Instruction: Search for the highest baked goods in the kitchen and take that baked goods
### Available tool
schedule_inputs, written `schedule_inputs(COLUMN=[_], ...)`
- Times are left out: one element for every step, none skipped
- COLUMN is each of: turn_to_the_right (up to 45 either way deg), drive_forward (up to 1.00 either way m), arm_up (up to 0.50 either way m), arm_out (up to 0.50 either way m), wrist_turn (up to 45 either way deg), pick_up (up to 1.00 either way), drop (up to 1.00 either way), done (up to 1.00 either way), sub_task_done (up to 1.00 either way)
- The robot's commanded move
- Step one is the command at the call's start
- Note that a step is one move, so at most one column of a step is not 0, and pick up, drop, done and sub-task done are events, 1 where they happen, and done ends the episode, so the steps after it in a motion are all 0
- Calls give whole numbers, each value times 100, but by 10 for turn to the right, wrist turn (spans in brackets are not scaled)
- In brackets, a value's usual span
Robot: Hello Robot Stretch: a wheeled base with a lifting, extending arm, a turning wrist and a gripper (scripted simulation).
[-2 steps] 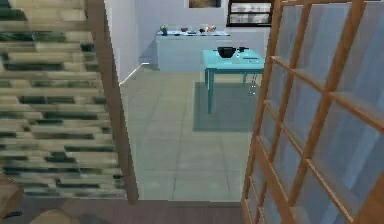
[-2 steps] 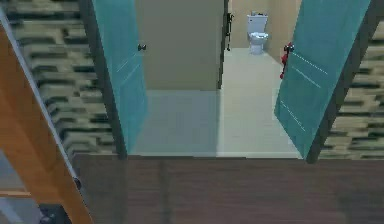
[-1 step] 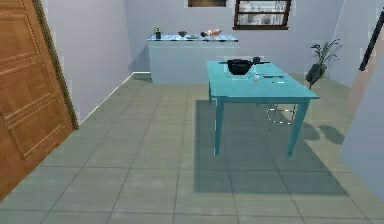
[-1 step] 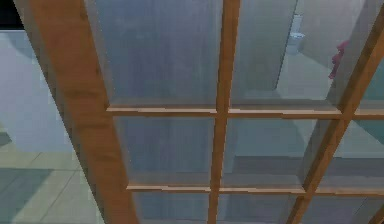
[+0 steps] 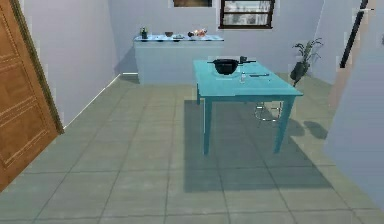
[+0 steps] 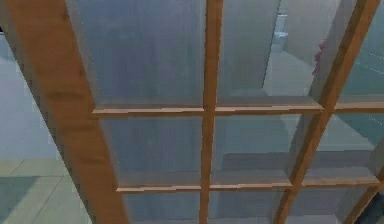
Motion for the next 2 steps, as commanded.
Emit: schedule_inputs(turn_to_the_right=[0, -270], drive_forward=[45, 0], arm_up=[0, 0], arm_out=[0, 0], wrist_turn=[0, 0], pick_up=[0, 0], drop=[0, 0], done=[0, 0], sub_task_done=[0, 0])
